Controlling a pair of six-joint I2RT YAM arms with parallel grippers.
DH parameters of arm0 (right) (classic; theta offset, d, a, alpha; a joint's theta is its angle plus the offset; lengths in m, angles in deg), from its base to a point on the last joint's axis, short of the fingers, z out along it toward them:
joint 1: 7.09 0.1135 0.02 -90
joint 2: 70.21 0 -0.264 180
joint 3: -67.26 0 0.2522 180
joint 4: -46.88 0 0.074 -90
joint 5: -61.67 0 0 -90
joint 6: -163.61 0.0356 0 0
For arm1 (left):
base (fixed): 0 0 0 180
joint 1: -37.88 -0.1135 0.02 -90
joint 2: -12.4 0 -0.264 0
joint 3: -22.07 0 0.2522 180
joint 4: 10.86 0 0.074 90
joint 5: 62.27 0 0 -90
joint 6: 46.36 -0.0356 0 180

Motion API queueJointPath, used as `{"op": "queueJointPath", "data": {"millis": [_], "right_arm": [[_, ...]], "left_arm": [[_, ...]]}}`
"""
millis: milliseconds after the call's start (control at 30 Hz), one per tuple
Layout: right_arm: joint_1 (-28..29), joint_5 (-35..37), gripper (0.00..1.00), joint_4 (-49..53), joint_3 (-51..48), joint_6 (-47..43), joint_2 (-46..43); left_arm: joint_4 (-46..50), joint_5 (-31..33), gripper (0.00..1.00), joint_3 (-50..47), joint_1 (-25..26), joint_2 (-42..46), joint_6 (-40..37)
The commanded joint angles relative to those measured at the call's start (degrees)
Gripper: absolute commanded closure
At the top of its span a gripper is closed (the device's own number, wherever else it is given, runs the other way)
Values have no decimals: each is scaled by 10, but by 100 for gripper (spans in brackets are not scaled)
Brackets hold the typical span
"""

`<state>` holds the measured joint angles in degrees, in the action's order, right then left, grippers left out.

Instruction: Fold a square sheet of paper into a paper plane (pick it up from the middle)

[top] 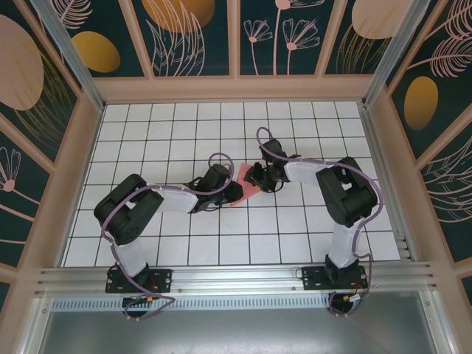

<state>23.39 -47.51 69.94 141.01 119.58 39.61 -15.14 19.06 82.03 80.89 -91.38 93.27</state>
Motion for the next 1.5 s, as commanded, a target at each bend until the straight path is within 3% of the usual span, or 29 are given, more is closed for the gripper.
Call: {"op": "queueJointPath", "data": {"millis": [0,567,900,1200,1300,1467], "right_arm": [[2,159,60,94,-80,-7,198],[3,148,60,100,-76,-11,180],[1,97,60,136,26,-55,21],[-12,4,60,54,29,-96,-103],[-9,-31,65,9,-6,-125,-121],[-2,-89,83,-43,-51,-158,-114]], "left_arm": [[26,12,77,11,-4,-9,-2],[60,12,78,20,-4,-30,2],[88,16,86,0,-4,-42,8],[99,16,91,-7,-4,-43,7],[100,16,92,-6,-4,-44,10],[113,25,92,-3,-4,-41,16]]}}
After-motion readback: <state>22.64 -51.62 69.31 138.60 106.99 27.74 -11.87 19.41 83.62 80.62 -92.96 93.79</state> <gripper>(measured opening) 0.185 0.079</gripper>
